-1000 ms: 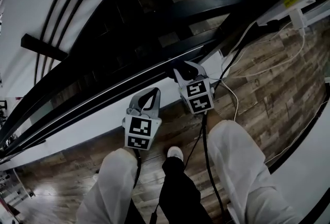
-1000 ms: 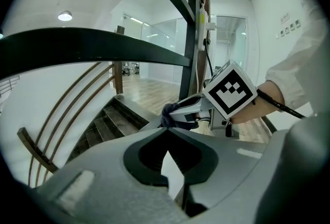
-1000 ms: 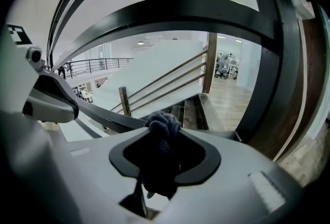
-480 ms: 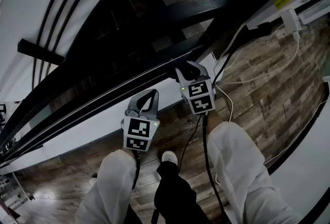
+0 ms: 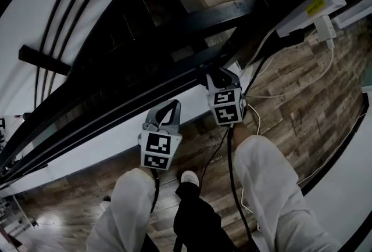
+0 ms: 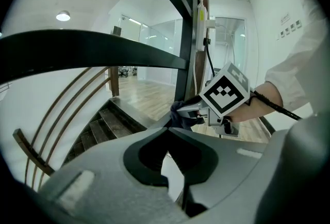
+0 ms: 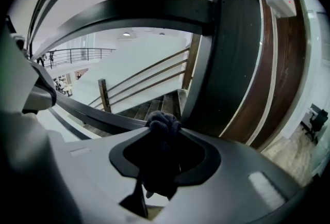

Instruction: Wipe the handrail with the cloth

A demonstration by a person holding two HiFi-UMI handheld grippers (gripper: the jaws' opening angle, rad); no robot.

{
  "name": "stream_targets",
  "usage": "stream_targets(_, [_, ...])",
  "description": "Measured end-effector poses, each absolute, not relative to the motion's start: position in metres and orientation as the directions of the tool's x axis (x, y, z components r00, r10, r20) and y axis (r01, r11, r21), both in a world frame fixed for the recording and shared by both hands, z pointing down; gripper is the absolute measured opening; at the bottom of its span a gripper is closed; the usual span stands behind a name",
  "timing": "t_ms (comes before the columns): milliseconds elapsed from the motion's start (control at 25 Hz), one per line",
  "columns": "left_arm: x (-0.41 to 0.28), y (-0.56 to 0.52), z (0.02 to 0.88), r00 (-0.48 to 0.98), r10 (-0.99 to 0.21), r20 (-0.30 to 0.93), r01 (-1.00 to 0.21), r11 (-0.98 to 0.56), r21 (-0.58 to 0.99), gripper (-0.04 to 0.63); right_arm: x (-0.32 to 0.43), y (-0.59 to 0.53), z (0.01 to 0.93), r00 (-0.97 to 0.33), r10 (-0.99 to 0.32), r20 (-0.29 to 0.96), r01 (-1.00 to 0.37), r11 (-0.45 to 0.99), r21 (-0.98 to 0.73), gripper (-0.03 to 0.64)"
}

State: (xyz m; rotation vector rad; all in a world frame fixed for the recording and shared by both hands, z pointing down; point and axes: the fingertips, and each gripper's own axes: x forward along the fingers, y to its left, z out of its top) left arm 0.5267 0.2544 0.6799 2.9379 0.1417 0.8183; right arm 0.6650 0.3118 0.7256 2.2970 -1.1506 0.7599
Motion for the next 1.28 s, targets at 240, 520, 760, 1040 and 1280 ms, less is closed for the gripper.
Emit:
stream_targets(240, [0.491, 0.232, 0.664, 0.849, 0.096, 0.519, 0.041, -0.992, 0.116, 0.0, 0.66, 0.318, 0.711, 0.518, -0.49, 0.701, -0.756, -0.646, 0.107, 0.117])
stream_targets(520, [0.427, 0.192, 0.6, 0.868, 0.039, 0.495, -0.034, -0.99, 0.137, 0.0, 0.589, 0.285, 0.623, 0.491, -0.58, 0.65, -0.833, -0.53, 0.157, 0.117])
stream_targets(760, [0.337, 0.125, 0.536, 0.874, -0.055, 0.482, -0.139, -0.98, 0.14, 0.0, 0.485, 0.22, 0.549, 0.453, -0.646, 0.615, -0.863, -0.492, 0.119, 0.117])
stream_targets(1040, [0.208, 0.046, 0.502, 0.864, -0.188, 0.467, -0.285, -0.947, 0.146, -0.001, 0.345, 0.133, 0.504, 0.345, -0.719, 0.604, -0.928, -0.356, 0.108, 0.117])
stream_targets(1280, [0.071, -0.037, 0.511, 0.802, -0.345, 0.488, -0.463, -0.875, 0.143, 0.0, 0.212, 0.054, 0.514, 0.196, -0.757, 0.623, -0.979, -0.192, 0.075, 0.117])
